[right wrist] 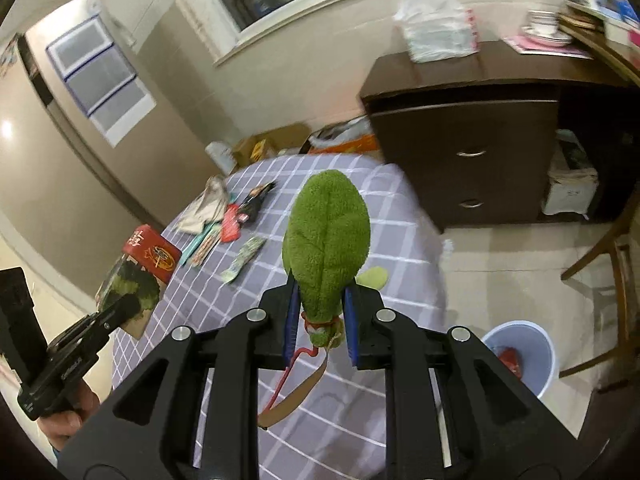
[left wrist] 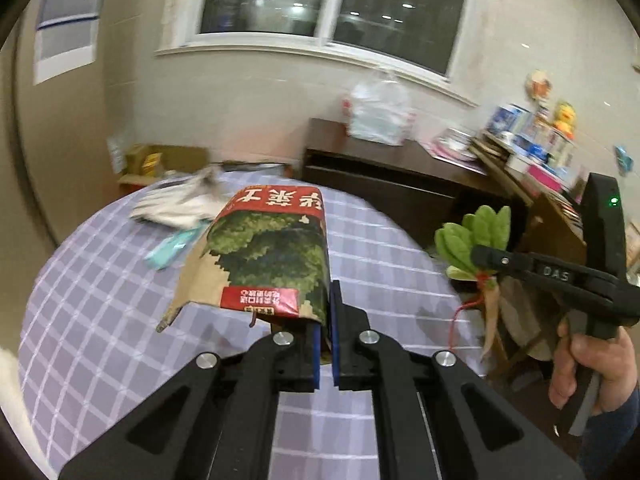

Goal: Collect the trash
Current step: 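Carry the leaf and paper bag to the blue bin and open both tools, then move both tools back over the table, then grasp the white snack packet with the right tool while the left tool grasps the red-patterned wrapper, then carry both wrappers to the blue bin and open both tools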

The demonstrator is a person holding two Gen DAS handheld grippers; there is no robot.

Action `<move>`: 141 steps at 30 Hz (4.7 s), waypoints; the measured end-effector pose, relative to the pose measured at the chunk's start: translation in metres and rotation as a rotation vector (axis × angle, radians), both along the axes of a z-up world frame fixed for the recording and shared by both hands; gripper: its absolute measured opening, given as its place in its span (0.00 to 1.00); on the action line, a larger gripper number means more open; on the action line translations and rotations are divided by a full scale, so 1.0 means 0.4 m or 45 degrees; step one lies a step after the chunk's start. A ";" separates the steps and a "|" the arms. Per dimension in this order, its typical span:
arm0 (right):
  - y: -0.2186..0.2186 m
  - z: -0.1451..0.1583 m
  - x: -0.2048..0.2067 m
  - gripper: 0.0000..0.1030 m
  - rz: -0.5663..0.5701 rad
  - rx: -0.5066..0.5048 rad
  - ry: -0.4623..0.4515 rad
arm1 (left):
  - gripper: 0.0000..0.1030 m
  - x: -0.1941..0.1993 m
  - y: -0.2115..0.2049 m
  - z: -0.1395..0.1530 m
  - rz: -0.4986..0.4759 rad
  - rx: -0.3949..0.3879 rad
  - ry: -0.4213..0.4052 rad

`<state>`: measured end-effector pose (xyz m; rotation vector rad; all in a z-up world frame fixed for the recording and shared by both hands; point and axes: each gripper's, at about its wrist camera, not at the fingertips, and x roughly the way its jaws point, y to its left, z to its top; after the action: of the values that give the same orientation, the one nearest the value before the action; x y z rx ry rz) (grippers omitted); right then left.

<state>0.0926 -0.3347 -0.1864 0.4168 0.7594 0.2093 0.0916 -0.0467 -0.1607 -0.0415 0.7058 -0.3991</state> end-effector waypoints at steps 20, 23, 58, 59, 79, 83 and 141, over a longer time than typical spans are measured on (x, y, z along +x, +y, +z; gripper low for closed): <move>-0.561 -0.269 -0.202 0.19 -0.604 0.110 0.277 | 0.04 -0.039 -0.728 -0.262 -0.662 0.222 0.313; -0.579 -0.334 -0.181 0.19 -0.596 0.129 0.342 | 0.04 -0.033 -0.785 -0.322 -0.695 0.270 0.377; -0.399 -0.038 -0.127 0.94 -0.590 -0.063 0.085 | 0.90 0.010 -0.523 0.003 -0.413 0.112 -0.040; -0.377 -0.021 -0.118 0.94 -0.571 -0.071 0.070 | 0.91 0.010 -0.502 0.014 -0.396 0.106 -0.054; 0.119 0.096 0.086 0.94 -0.132 -0.226 0.008 | 0.91 0.112 0.027 0.020 0.070 0.071 -0.084; 0.198 0.063 0.135 0.94 -0.059 -0.237 0.044 | 0.91 0.165 0.117 -0.028 0.148 0.067 -0.022; 0.195 -0.060 0.117 0.14 0.073 -0.167 0.064 | 0.11 0.173 0.038 -0.131 -0.052 0.131 0.101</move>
<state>0.1394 -0.2568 -0.2104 0.2769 0.8299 0.2021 0.1607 -0.0316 -0.2129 0.0543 0.8056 -0.4011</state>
